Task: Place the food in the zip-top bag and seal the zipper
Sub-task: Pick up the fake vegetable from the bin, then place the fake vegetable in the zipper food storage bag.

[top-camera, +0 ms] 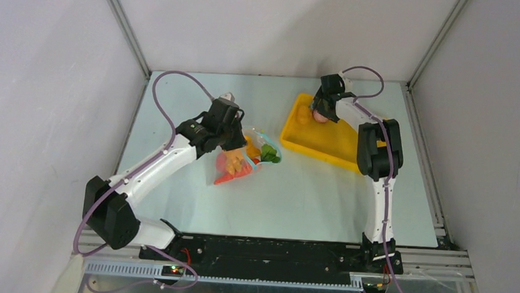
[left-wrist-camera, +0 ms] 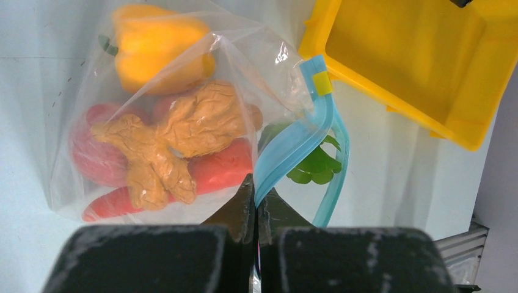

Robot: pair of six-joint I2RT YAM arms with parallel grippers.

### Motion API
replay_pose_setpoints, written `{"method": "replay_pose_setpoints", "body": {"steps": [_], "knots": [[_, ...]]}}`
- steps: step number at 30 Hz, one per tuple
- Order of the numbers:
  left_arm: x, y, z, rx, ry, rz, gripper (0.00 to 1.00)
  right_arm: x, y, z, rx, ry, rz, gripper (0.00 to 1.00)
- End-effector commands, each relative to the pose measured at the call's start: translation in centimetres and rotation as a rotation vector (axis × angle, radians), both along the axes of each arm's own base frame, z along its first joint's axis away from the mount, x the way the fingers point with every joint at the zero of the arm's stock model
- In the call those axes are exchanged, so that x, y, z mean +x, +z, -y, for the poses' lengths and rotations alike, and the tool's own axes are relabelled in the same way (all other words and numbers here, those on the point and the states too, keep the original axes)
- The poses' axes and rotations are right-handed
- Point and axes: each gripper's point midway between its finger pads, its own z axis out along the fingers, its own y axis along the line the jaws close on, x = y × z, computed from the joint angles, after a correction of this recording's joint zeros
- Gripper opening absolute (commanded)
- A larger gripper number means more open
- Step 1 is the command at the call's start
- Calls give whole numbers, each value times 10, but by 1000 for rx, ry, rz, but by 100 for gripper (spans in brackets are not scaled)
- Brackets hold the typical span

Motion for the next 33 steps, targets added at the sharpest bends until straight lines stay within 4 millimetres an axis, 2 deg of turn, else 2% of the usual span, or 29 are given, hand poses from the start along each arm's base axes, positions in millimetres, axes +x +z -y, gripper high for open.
{"method": "replay_pose_setpoints", "body": {"steps": [1, 2, 3, 4, 5, 7, 8, 9, 10, 11, 12, 13, 14, 15, 16, 17, 18, 19, 20, 22, 23, 24, 25, 29, 33], "knots": [[1, 20, 1, -42, -10, 61, 0, 0, 42, 2, 7, 36, 89, 63], [2, 21, 1, -43, -8, 66, 0, -1, 60, 6, -3, 28, 119, 62], [1, 21, 0, -45, -8, 69, 0, -7, 60, 9, -17, 31, 113, 62], [1, 21, 0, -46, -8, 72, 0, -11, 79, 12, -19, 27, 146, 62], [1, 22, 0, -47, -7, 74, 0, -20, 77, 15, -28, 31, 138, 61], [2, 22, 0, -50, -7, 78, 0, -36, 113, 15, -7, 50, 206, 61], [2, 22, -1, -47, -5, 79, 0, -41, 124, 10, 19, 80, 232, 61], [1, 23, -2, -41, -5, 79, 0, -55, 136, 5, 45, 128, 251, 61], [1, 23, -4, -34, 0, 83, 0, -64, 135, 1, 54, 167, 254, 61], [2, 25, -6, -26, 4, 91, 0, -76, 159, -10, 103, 226, 295, 61], [2, 26, -6, -25, 5, 95, 0, -84, 165, -18, 133, 270, 301, 61], [2, 28, -7, -27, 5, 104, 0, -102, 177, -34, 202, 362, 314, 61], [2, 29, -7, -29, 4, 107, 0, -115, 177, -46, 237, 411, 308, 61], [2, 29, -6, -33, 3, 109, 0, -131, 193, -63, 294, 490, 332, 61], [2, 29, -6, -34, 1, 109, 0, -146, 194, -82, 317, 553, 332, 61], [1, 29, -5, -39, -5, 108, 0, -159, 205, -95, 338, 606, 350, 61], [1, 29, -4, -40, -6, 106, 0, -176, 206, -119, 343, 678, 348, 62], [0, 28, -3, -45, -13, 103, 0, -186, 210, -130, 343, 711, 358, 62], [-1, 28, -3, -48, -17, 101, 0, -201, 213, -152, 353, 774, 361, 63], [-2, 29, -1, -58, -23, 102, 0, -217, 217, -180, 400, 821, 363, 63], [-3, 28, 0, -64, -27, 100, 0, -219, 213, -188, 421, 823, 350, 63], [-4, 29, 0, -69, -27, 100, 0, -224, 218, -203, 466, 831, 356, 63], [-4, 29, 1, -77, -28, 97, 0, -229, 212, -214, 488, 850, 338, 63], [-6, 30, 4, -105, -31, 95, 0, -237, 206, -243, 553, 852, 318, 62], [-8, 30, 3, -105, -31, 92, 0, -245, 187, -248, 512, 819, 263, 62]]}}
